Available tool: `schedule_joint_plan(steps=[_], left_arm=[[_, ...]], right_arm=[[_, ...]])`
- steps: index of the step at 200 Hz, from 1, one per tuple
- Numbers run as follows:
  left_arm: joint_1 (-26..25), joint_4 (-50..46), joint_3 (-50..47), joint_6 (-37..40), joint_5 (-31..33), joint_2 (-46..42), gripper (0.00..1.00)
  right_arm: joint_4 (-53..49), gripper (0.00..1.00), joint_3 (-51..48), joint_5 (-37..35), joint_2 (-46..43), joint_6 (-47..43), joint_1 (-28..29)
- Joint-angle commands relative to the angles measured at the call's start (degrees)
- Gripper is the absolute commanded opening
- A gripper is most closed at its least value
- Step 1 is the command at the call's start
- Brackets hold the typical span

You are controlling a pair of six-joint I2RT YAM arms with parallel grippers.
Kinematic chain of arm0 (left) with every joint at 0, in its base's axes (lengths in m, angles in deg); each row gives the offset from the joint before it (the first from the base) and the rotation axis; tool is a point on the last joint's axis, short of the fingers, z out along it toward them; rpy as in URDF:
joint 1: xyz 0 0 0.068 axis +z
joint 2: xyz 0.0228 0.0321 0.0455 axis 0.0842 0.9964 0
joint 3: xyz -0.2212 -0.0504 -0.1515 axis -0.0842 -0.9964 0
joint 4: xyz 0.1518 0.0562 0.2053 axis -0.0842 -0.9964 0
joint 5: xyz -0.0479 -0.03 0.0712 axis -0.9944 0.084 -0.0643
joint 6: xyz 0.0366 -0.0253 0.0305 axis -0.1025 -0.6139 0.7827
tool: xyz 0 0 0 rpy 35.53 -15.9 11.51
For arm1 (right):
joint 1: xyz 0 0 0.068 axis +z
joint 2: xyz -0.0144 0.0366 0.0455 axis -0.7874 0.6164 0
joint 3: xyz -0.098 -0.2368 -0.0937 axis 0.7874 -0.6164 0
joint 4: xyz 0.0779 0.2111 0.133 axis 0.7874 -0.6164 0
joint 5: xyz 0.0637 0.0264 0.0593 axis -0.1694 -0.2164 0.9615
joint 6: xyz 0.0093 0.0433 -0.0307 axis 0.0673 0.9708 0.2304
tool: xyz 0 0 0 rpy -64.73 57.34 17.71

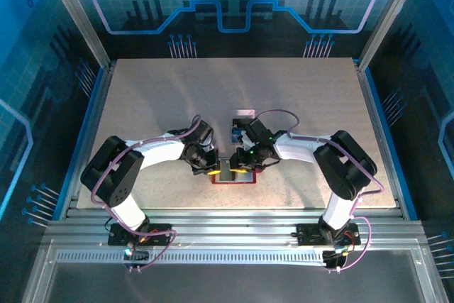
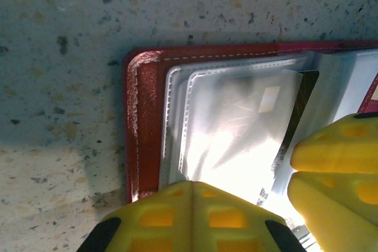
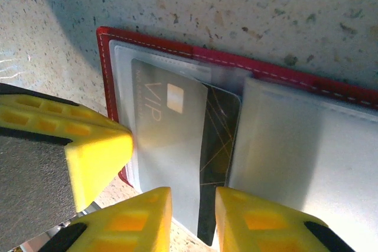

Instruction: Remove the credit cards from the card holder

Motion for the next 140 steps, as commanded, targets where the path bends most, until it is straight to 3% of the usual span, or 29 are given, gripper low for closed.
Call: schedule_joint_plan(steps=[1,140], left_arm=[[-0.7,-2.74,1.02,1.54,1.91,-0.6,0.01],[-1.03,-4.51,1.61,2.5,3.48,0.56,0.0]], right_arm=[[0.63,0.26,-1.02,0.99,1.2,0.54,-0.73],[2.07,0.26,-2.26,1.16,0.66,1.02,-0.99]])
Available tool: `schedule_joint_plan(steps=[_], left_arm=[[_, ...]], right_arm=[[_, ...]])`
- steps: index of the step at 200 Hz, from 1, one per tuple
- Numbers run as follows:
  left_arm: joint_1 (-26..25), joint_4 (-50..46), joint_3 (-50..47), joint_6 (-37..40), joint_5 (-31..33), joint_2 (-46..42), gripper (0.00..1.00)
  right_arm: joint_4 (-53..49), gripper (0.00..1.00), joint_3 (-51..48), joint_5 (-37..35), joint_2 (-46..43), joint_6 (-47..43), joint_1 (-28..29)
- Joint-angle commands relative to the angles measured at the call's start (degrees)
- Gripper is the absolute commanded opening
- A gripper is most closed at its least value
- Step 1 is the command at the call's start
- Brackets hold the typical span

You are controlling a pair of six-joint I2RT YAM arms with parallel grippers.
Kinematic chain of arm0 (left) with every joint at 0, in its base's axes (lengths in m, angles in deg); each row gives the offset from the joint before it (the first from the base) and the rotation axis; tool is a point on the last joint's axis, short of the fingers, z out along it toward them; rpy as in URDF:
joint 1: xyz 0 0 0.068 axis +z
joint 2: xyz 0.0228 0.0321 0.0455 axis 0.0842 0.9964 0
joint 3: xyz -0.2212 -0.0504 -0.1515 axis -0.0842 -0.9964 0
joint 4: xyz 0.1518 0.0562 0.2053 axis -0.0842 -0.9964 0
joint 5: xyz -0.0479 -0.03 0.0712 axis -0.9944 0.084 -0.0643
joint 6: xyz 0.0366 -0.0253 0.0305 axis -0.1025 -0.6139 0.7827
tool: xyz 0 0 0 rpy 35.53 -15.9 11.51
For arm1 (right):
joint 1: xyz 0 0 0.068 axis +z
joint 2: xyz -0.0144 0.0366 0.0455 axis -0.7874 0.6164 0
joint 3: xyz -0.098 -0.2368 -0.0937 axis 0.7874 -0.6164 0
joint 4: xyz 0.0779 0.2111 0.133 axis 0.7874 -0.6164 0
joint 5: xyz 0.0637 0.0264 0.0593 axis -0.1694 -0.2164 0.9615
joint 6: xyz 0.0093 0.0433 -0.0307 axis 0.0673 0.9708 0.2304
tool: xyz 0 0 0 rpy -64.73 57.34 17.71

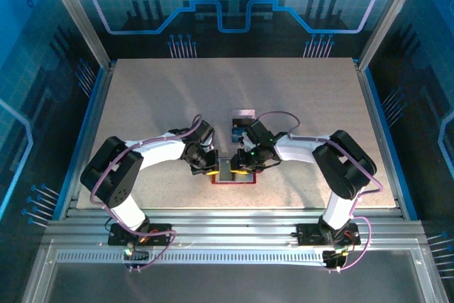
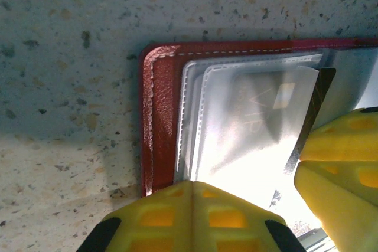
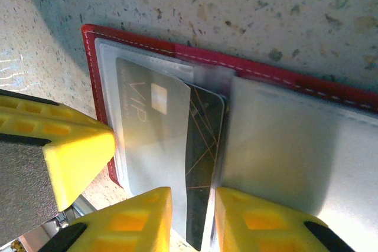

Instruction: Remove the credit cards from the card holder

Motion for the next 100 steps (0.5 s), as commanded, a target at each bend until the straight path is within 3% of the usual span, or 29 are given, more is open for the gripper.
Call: schedule_joint_plan(steps=[1,100], left_arm=[[-0.41,-1.46,0.51,1.21,0.72,0.71,0.0],[-0.44,-1.65,0.6,1.06,0.5,1.18,0.0]], right_arm=[[0.5,0.26,-0.9,0.8,0.46,0.8,-0.69],[0.68,0.26,-0.9,1.21,1.0,0.9,-0.81]])
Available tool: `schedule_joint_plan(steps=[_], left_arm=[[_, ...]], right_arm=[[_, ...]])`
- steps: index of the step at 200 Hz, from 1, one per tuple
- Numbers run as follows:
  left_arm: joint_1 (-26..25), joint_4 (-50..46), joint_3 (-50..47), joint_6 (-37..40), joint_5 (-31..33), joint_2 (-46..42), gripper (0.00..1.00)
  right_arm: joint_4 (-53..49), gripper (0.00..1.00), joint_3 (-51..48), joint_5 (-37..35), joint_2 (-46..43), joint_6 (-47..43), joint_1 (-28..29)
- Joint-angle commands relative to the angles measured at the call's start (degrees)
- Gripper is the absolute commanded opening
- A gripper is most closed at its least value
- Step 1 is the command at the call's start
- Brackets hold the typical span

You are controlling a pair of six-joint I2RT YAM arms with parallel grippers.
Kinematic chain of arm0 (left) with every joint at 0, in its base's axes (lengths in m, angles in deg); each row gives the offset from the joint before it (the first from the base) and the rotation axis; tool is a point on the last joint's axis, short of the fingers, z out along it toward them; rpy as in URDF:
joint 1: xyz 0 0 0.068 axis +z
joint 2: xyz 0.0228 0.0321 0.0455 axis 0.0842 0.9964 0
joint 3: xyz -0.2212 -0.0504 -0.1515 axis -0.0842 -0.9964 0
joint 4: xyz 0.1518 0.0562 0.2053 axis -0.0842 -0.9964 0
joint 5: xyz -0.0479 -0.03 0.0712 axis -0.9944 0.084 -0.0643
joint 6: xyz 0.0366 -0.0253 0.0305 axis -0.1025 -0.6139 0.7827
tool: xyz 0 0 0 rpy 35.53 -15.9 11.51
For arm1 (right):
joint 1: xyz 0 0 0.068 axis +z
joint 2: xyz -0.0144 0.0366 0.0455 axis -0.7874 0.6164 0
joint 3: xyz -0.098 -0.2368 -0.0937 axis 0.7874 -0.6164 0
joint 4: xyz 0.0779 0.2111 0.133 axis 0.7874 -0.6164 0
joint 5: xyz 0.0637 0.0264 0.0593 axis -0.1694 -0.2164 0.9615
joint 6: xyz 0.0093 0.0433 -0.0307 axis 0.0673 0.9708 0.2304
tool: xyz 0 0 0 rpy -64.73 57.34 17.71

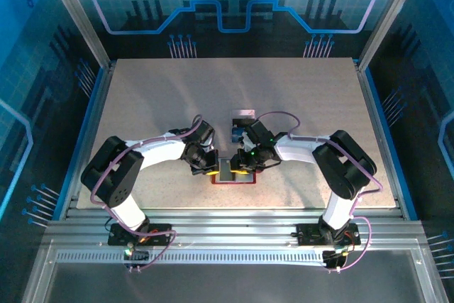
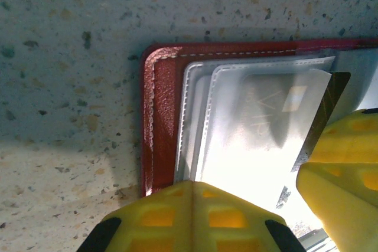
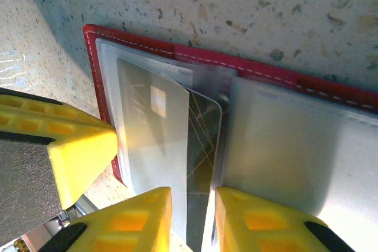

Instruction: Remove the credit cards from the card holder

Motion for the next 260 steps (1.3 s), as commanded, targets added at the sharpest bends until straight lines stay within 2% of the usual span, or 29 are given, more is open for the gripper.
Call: schedule_joint_plan(steps=[1,92,183,260], left_arm=[[-0.48,-1.71,0.64,1.05,0.55,0.97,0.0],[-0.6,-1.89,0.85,1.35,0.39,1.65,0.0],[-0.67,-2.19,0.94,1.45,0.33,1.91,0.0],[-0.64,-2.84,1.3,1.56,0.49,1.87,0.0]], right_arm=[[0.33,0.26,-0.71,0.72,1.05,0.71,-0.66],[4.68,0.26,-2.69,3.56,1.38,2.66,-0.99],[10.43,0.19,-5.29,6.16,0.39,5.07,-1.9],[8.89,0.17,-6.27,5.2,-1.92,4.67,-2.55]])
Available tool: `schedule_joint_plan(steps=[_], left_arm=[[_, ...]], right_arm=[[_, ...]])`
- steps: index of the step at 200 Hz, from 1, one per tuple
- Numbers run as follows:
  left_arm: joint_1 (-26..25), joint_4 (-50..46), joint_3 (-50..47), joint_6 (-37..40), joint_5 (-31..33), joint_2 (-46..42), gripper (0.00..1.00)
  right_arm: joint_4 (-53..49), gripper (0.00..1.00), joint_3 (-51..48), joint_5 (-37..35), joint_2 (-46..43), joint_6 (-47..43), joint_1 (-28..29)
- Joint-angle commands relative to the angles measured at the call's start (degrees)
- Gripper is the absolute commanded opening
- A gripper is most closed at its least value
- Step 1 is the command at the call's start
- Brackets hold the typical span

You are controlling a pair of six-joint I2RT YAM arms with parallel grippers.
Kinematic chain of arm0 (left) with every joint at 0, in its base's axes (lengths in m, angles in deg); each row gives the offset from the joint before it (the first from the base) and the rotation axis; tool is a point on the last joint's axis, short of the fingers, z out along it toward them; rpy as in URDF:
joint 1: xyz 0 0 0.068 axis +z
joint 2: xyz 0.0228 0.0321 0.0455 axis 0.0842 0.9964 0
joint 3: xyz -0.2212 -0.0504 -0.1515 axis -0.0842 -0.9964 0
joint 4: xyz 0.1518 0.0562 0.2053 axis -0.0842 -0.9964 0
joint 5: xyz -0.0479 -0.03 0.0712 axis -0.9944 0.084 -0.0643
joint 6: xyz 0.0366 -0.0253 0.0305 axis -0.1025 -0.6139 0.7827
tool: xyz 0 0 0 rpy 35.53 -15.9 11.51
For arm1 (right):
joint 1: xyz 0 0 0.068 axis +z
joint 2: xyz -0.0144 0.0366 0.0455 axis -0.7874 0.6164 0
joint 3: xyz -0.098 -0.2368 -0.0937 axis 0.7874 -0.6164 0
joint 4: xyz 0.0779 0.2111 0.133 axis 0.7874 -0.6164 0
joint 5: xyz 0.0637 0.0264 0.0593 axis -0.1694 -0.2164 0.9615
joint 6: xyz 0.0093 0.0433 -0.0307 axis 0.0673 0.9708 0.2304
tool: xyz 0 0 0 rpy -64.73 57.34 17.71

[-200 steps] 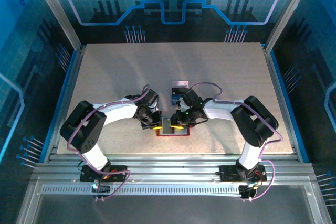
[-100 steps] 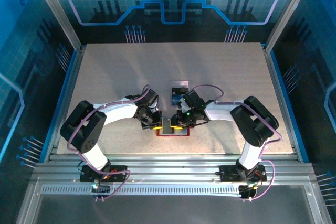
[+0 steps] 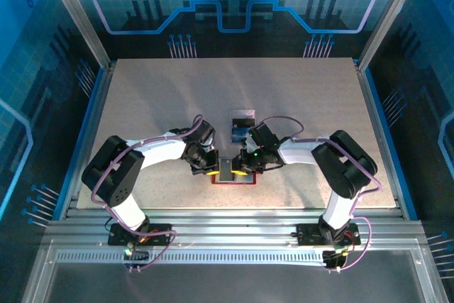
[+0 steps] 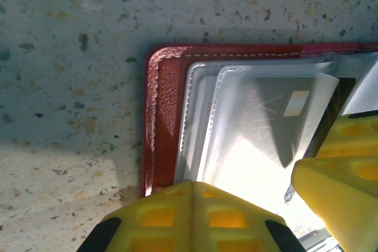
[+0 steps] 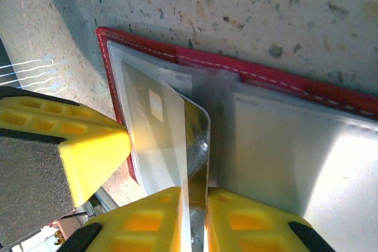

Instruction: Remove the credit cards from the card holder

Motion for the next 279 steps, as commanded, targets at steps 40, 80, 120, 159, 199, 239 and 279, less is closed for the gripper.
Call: schedule_joint_plan(steps=[40,80,120,159,199,239,279], left_arm=[[-0.66,-2.74,1.24,1.44,0.52,1.55,0.0],[-0.87,-2.94,1.48,1.41,0.57,1.75,0.0],[-0.96,-3.35,1.86,1.48,0.66,2.0,0.0],[-0.97,-3.7,1.95,1.5,1.18,2.0,0.0],[-0.95,-3.69,1.75,1.32,1.23,1.91,0.0],[-0.95,-1.03,1.31,-0.23,-1.53,0.32,0.0],[-1.03,0.85,2.43,-2.09,-3.19,-1.05,0.03]], right_arm=[[-1.45,0.15,-1.41,0.01,-2.86,-0.29,-1.27],[-1.26,0.12,-1.37,0.37,-3.05,-0.44,-1.36],[-2.05,0.1,-1.54,0.19,-3.09,-0.98,-1.7],[-3.81,0.1,-2.37,-0.4,-4.11,-2.26,-2.89],[-4.76,0.1,-3.38,-0.44,-5.6,-3.03,-4.12],[-2.91,0.1,-3.74,1.22,-5.17,-2.8,-4.3],[1.84,0.1,-3.4,3.67,-2.37,-0.5,-3.24]])
